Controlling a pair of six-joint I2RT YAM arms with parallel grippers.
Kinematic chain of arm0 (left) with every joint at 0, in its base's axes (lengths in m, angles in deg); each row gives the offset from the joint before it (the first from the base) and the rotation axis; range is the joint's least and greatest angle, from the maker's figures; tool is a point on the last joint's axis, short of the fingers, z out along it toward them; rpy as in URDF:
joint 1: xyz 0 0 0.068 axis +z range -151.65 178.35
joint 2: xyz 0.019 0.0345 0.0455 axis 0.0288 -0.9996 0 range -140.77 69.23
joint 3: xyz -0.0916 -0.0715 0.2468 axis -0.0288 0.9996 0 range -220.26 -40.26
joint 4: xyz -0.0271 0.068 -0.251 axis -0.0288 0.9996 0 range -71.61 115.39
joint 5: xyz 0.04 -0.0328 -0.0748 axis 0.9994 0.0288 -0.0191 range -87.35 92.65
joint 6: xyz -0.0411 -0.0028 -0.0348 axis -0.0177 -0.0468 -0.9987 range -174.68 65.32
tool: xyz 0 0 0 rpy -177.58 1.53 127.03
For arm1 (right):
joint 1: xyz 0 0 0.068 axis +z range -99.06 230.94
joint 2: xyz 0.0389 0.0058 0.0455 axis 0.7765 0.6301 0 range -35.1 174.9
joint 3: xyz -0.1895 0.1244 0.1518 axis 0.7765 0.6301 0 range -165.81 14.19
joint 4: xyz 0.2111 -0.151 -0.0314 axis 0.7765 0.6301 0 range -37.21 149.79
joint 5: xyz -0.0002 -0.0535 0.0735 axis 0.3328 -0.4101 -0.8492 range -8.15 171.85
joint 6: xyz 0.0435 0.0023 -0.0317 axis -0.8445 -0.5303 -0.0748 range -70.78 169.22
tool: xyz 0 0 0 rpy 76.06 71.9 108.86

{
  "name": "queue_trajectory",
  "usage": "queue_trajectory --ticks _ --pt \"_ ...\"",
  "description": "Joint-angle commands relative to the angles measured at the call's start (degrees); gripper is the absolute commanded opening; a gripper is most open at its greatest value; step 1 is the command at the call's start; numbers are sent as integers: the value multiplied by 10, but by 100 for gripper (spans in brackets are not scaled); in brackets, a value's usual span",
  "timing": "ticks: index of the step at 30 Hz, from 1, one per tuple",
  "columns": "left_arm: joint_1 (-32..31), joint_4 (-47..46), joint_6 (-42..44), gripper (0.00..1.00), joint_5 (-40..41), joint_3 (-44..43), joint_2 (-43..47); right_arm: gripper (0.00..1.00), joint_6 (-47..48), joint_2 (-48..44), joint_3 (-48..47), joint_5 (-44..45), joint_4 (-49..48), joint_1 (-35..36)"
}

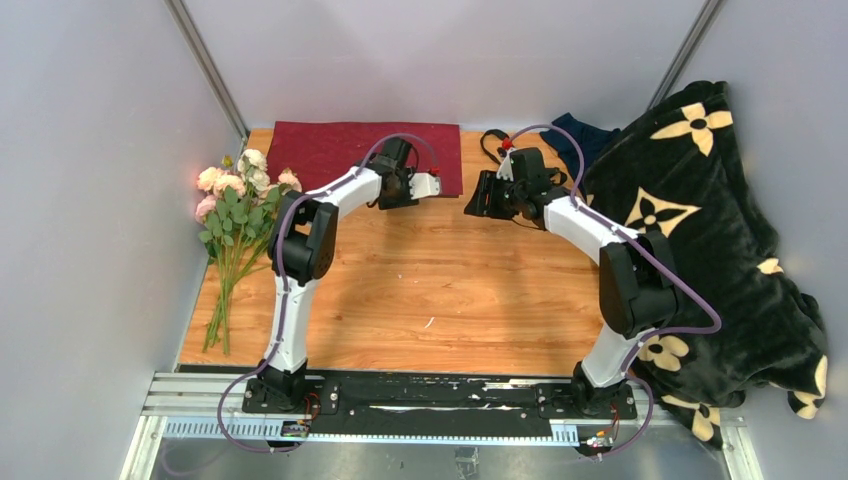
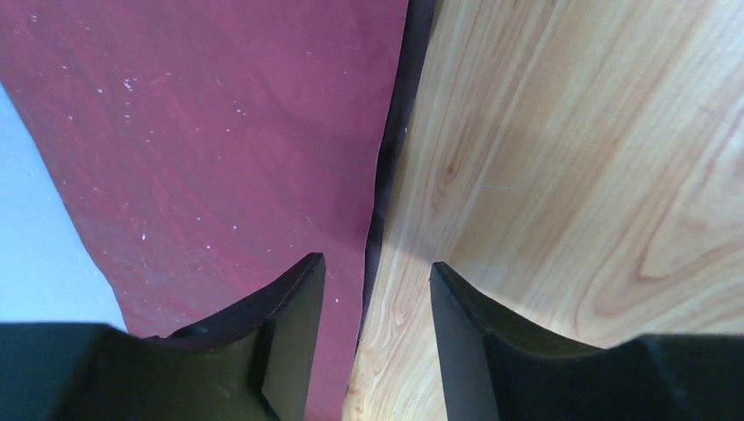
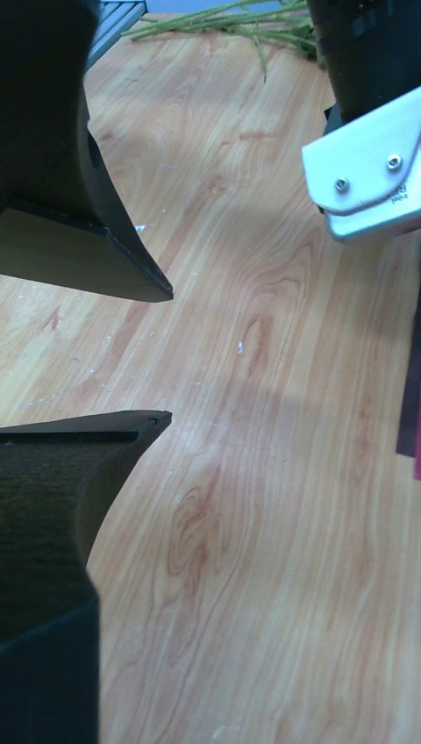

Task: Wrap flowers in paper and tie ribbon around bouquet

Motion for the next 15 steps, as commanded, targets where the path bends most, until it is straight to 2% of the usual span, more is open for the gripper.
queue_trajectory --ticks 1,4,10,15 --pt "-7 -27 22 49 35 -12 -25 54 7 -13 13 18 33 7" --pt "-9 -57 21 46 39 3 -27 54 9 -15 15 23 39 7" --pt "-9 -126 7 32 74 3 -39 54 17 -15 12 29 49 7" --pt "-9 -153 -16 29 79 -18 -47 54 22 -13 8 27 52 7"
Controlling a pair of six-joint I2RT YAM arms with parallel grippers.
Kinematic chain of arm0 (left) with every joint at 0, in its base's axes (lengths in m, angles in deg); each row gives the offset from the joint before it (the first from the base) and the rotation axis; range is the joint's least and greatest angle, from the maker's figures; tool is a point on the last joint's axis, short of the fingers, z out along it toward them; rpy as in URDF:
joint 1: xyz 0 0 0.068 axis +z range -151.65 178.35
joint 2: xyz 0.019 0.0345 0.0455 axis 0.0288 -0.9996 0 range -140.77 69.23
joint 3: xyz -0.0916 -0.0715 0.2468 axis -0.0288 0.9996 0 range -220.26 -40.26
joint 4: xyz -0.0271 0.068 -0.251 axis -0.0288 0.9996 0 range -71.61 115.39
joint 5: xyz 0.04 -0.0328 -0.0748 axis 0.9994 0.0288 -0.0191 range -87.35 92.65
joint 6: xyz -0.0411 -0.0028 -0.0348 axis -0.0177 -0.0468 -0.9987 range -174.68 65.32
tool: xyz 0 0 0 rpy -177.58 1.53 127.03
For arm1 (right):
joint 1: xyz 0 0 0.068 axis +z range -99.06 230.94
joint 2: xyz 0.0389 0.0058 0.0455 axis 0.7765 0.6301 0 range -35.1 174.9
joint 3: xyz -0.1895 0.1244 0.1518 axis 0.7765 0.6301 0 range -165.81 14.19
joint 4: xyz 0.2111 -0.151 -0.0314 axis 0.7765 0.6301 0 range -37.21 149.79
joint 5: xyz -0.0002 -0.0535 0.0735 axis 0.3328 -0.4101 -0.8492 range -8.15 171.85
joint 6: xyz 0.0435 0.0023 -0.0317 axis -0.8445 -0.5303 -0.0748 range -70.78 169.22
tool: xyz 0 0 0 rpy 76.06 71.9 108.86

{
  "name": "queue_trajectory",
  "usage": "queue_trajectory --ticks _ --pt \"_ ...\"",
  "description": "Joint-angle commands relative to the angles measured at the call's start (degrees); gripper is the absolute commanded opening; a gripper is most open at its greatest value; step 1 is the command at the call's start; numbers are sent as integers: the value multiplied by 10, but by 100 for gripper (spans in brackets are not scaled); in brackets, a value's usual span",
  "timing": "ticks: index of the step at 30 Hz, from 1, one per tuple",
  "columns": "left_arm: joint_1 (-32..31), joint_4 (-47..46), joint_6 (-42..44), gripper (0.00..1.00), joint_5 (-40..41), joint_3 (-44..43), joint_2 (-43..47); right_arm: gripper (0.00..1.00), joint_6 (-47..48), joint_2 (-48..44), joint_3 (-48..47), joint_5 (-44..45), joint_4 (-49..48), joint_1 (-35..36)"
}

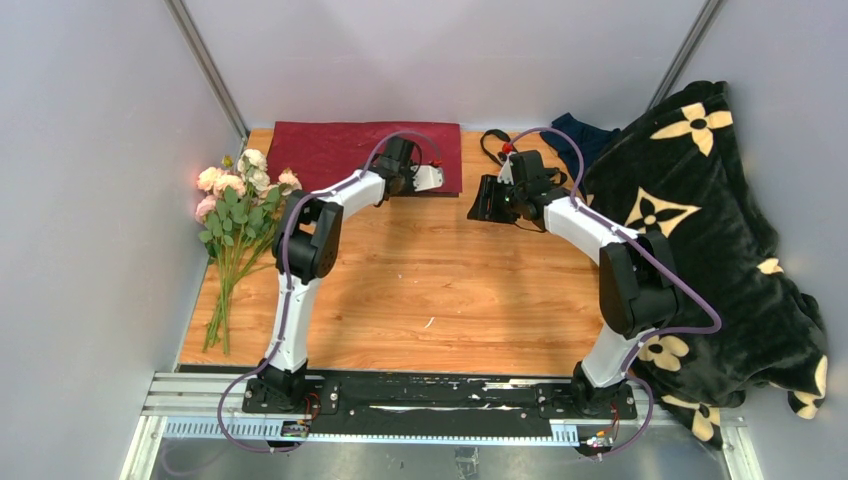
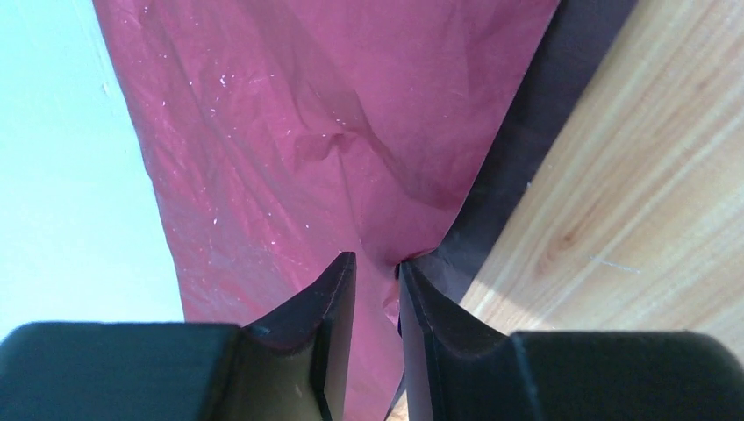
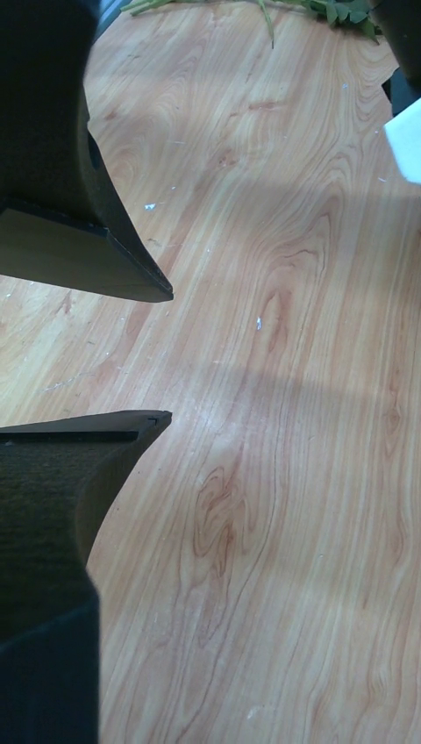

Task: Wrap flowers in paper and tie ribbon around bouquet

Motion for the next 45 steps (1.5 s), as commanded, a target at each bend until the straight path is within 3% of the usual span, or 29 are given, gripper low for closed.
queue_trajectory --ticks 1,11,17,19,20,24,28,30,33,35,36,41,45 --pt "-4 -45 -24 29 17 -23 -21 54 15 -13 1 8 18 7" --pt "-4 -137 8 30 60 14 -34 55 26 -11 1 10 28 7" --pt "-4 -152 35 12 55 51 -20 55 29 -7 -3 8 29 7" --pt "-4 -161 41 0 62 51 -22 55 31 -5 -7 3 32 7" --pt "-4 -165 42 0 64 51 -22 55 31 -5 -8 1 33 7" --pt "-4 -170 3 0 67 42 -8 55 31 -9 -6 4 35 7" --pt "-3 -156 -94 0 53 37 37 56 18 -13 -1 1 30 7" --pt "-3 -157 -128 0 44 53 64 57 -17 -12 6 -23 1 2" --pt "-3 -140 -174 0 13 75 97 60 -111 8 21 -79 -123 -8" --pt "-4 -137 -178 0 5 83 102 64 -183 45 7 -74 -185 -8" --pt "-3 -137 -177 0 8 83 99 72 -214 71 -18 -70 -210 -7" --pt "-3 -134 -179 0 18 72 89 88 -335 218 -136 -48 -246 -6" --pt "-3 -129 -183 0 7 72 92 92 -440 277 -139 -32 -382 -2"
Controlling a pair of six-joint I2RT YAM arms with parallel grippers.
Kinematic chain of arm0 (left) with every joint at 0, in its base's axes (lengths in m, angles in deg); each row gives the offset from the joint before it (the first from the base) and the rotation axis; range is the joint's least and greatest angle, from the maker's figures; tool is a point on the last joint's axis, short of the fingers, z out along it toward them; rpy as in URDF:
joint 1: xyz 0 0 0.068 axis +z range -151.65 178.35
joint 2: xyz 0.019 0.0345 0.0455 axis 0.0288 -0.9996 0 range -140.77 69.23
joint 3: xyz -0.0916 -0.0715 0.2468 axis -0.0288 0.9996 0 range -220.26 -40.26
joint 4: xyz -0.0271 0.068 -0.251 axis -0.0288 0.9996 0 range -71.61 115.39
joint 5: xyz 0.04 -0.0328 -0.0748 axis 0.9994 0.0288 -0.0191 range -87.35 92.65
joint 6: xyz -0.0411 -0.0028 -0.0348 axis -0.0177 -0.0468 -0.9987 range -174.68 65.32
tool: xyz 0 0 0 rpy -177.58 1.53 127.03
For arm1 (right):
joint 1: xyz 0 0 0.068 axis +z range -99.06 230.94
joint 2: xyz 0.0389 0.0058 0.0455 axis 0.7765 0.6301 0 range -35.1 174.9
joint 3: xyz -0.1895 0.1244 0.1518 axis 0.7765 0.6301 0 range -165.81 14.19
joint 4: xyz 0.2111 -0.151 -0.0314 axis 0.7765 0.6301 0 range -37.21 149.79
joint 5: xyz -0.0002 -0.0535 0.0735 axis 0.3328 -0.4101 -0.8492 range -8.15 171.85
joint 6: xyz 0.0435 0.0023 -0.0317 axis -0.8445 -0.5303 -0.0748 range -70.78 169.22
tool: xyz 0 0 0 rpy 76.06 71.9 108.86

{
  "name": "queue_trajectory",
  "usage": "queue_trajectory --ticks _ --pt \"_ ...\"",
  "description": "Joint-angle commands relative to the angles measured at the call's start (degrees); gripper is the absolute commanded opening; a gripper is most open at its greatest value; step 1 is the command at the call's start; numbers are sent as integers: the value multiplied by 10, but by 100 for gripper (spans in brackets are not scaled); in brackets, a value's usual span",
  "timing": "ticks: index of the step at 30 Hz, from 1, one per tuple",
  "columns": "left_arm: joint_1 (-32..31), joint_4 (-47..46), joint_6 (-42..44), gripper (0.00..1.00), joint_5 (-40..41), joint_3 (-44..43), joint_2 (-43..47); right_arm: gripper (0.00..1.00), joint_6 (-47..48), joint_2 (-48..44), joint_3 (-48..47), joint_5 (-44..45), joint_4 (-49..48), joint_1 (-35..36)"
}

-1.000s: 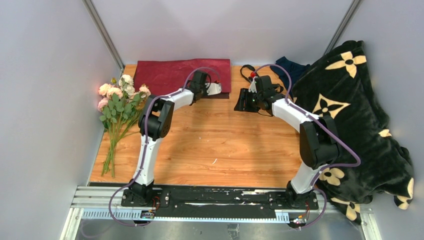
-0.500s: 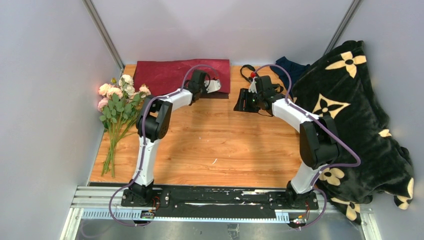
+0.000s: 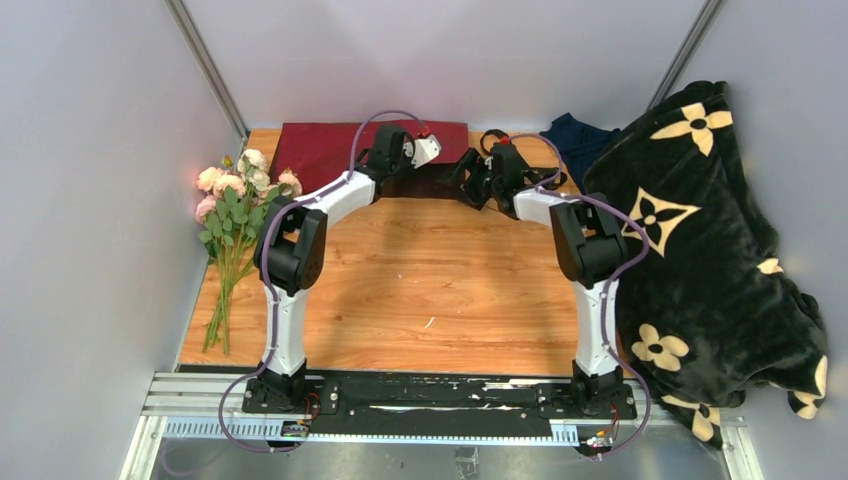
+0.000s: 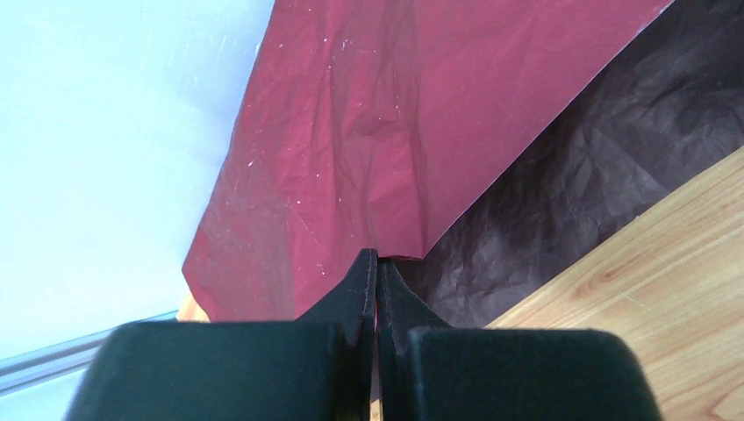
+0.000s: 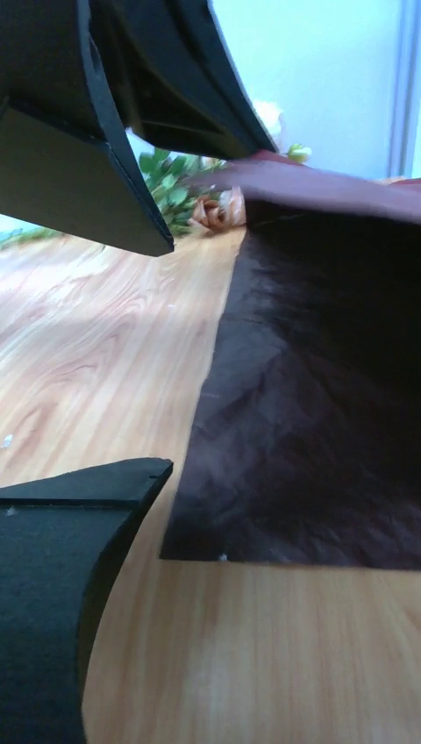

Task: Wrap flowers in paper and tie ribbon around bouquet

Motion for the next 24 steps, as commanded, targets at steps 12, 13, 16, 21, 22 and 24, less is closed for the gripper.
queue_trajectory --ticks 12,13,16,21,22,24 --pt "-3 -3 -10 0 -19 6 -15 91 -254 11 151 115 -379 5" --pt "-3 -4 -10 0 -20 6 -15 91 -265 22 146 121 -379 3" --pt "-3 -7 -10 0 -21 6 -18 89 -293 75 89 112 -391 -2" --pt "-3 -7 -8 0 -21 7 -22 87 -297 112 17 114 -330 0" --pt "-3 -8 -8 0 -21 8 -24 87 -298 118 4 114 -327 -1" --pt "-3 -10 -7 0 -21 7 -27 87 -300 132 -28 113 -312 -2"
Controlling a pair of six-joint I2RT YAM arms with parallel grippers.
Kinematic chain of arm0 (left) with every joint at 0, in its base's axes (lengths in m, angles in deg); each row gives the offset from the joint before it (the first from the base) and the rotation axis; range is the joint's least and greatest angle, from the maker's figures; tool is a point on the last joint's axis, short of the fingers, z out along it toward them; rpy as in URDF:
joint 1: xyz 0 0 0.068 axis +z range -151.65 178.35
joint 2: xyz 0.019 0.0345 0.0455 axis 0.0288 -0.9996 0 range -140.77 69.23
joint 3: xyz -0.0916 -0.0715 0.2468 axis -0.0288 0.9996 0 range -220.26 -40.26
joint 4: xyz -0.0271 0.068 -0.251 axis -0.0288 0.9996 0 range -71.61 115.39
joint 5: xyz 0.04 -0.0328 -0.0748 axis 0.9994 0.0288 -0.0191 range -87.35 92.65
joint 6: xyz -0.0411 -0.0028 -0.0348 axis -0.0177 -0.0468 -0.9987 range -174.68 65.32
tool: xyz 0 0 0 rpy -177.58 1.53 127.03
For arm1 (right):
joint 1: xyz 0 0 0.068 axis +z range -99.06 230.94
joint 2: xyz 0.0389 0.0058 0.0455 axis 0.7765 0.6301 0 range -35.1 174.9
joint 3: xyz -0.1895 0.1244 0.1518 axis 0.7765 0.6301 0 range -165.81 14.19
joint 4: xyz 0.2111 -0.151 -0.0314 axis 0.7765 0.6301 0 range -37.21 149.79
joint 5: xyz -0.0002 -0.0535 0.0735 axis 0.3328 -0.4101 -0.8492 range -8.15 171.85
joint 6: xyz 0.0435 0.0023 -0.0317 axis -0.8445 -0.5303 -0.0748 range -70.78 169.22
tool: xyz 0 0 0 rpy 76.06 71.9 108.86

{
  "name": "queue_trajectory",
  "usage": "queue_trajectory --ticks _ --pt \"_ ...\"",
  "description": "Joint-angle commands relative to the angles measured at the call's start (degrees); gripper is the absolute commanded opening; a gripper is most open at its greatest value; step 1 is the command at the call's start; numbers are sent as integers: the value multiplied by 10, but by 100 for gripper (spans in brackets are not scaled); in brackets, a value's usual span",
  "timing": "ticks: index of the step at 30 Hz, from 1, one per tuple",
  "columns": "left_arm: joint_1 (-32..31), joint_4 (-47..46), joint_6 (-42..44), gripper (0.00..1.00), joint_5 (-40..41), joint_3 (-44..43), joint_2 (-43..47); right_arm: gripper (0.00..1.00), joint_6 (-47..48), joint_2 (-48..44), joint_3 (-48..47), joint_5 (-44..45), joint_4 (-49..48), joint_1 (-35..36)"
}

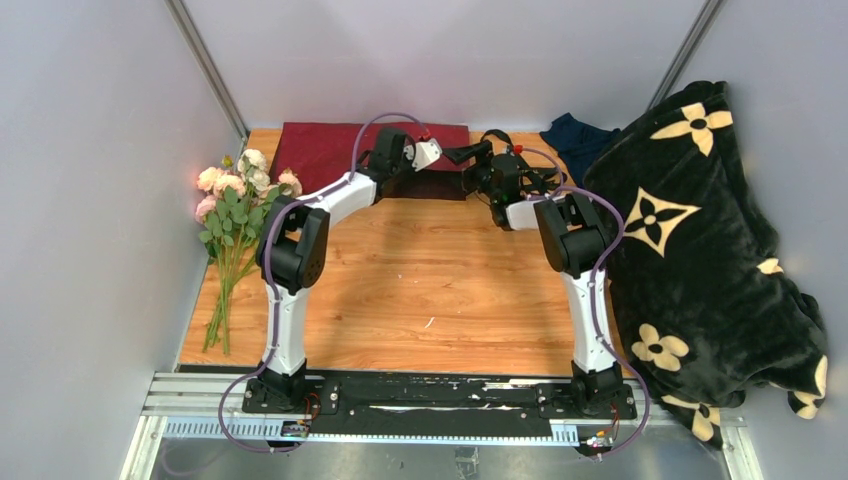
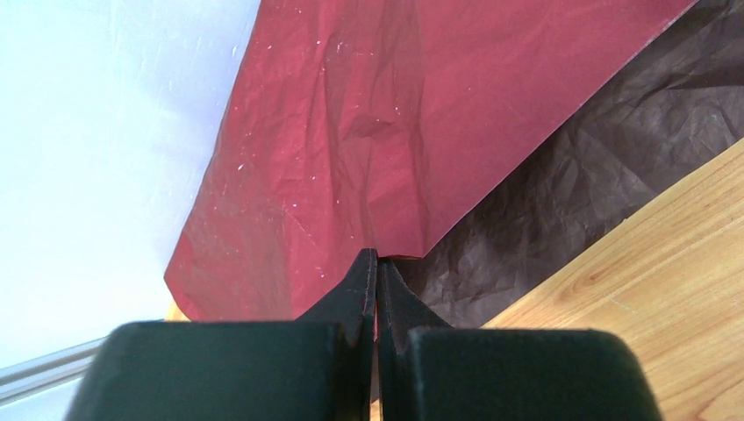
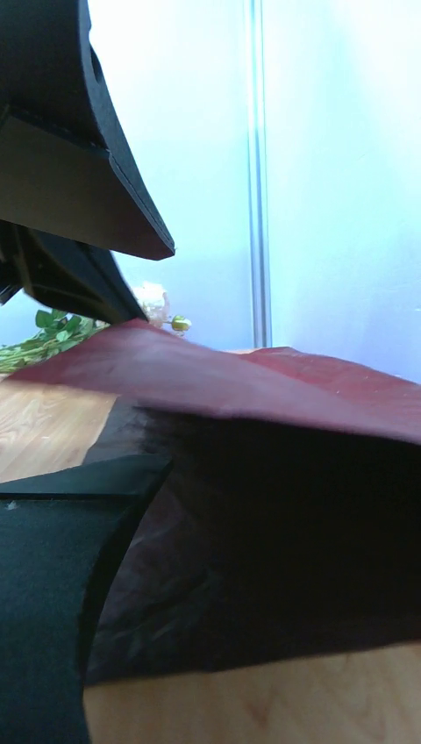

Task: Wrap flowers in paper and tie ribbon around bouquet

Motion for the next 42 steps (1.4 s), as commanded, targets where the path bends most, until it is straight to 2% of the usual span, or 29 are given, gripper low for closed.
queue_trajectory --ticks 1,3,4,6,7,8,10,11,12,13,15,19,24,29,31,34,39,42 --pt "-3 -9 -3 0 -8 3 -19 87 -15 31 -57 16 37 -3" --pt "-3 -8 -5 0 -8 0 -21 81 -16 44 -86 10 64 -4" --pt "-3 -6 -6 0 -9 -1 -21 73 -16 51 -101 7 75 -5" --pt "-3 -1 -11 0 -13 -4 -18 24 -15 65 -127 -4 97 -10" --pt "-3 7 -14 0 -15 -4 -14 4 -11 67 -138 -8 112 -13" --pt "-3 14 -17 0 -17 -7 -9 0 -3 64 -146 -13 126 -16" --pt "-3 96 -32 0 -33 -36 5 0 24 49 -157 -27 149 -22" --pt "-3 145 -53 16 -42 -58 12 0 43 35 -162 -39 154 -25" --pt "-3 194 -74 50 -53 -78 24 0 75 19 -167 -57 166 -28" --pt "-3 234 -89 70 -61 -93 34 0 109 -5 -172 -64 178 -29" --pt "-1 302 -100 97 -87 -104 70 0 182 -62 -177 -76 232 -30" --pt "-2 408 -83 100 -171 -107 180 0 285 -205 -150 -53 294 -22" --pt "-3 507 -76 100 -227 -130 304 0 437 -393 -131 37 387 25" --pt "-17 524 -97 100 -308 -103 432 0 536 -521 -129 167 459 110" --pt "-27 530 -109 100 -329 -116 463 0 543 -553 -123 194 467 135" --pt "-41 530 -116 100 -318 -142 475 0 550 -584 -120 213 476 170" --pt "-90 524 -51 100 -296 -153 463 0 571 -604 -125 254 476 235" --pt "-96 498 -49 100 -273 -155 450 0 576 -605 -134 267 480 259"
